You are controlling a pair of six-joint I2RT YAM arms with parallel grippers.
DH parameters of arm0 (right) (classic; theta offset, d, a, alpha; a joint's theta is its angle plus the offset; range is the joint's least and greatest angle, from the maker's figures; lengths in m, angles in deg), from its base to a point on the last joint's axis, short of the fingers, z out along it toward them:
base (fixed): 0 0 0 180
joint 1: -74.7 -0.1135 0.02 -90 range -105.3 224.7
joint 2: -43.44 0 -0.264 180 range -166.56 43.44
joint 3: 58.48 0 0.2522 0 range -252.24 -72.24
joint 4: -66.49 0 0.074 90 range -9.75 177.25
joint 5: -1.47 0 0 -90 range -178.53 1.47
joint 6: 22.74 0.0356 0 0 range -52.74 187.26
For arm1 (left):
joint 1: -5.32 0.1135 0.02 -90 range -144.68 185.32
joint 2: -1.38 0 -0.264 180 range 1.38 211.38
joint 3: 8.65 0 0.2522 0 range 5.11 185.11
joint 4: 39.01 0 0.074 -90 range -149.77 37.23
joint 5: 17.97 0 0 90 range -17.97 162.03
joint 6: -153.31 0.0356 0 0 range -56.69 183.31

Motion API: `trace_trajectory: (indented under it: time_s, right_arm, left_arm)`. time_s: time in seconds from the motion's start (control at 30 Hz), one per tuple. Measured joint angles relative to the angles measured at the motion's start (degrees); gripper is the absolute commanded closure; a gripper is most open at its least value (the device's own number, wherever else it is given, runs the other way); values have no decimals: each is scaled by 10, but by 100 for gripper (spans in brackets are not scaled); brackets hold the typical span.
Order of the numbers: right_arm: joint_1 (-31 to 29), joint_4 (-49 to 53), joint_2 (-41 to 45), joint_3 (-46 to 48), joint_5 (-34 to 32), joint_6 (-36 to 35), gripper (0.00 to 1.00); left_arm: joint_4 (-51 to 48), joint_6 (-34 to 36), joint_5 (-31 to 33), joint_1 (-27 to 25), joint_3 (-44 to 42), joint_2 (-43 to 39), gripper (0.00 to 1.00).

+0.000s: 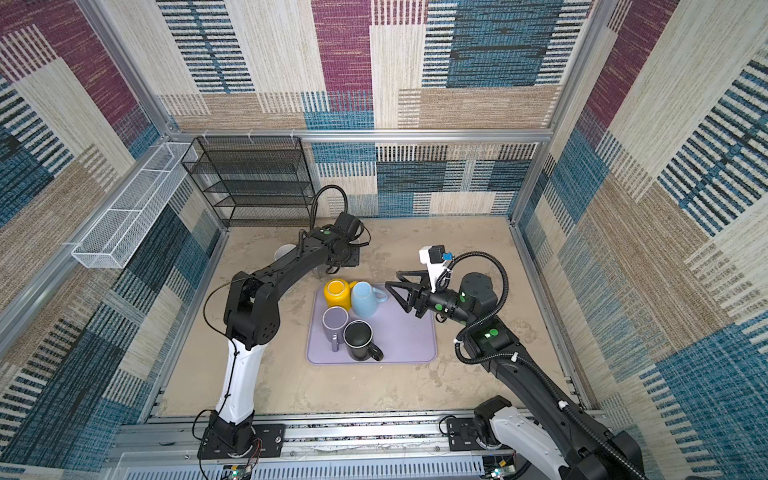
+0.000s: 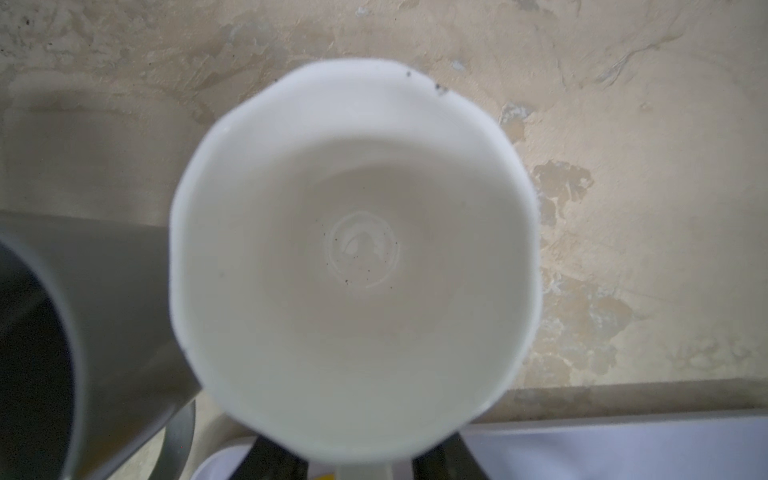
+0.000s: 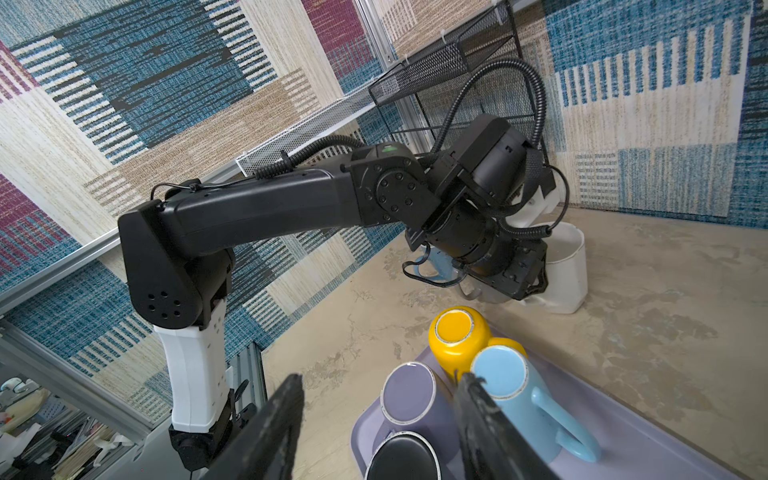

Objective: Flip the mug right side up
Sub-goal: 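Open the left gripper and lift it off the white mug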

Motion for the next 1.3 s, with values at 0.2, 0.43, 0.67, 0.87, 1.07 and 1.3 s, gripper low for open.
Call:
trace_trajectory:
  time_s: [0.2,0.43,0.67,0.87,1.07,1.3]
  right_arm:
    - [0,12,-17,-2,-7,-9,37]
    - [1,46,-49,-9,-35,-33,34]
    - [1,86,-83,-25,-62,-58,33]
    - [1,114,-116,-29,-88,-79,33]
    - [-18,131,-136,-28,-94,-95,33]
    - [-87,177,-138,-26,-129,-112,33]
  left_arm:
    - [-2,0,-9,-2,-43,-56,65]
    - [19,2,-34,-3,-132,-143,67]
    - [61,5,-65,-3,-226,-241,67]
    - [91,13,-95,-3,-310,-335,67]
    - [110,14,-123,-2,-381,-405,67]
    - [112,15,-135,15,-413,-444,65]
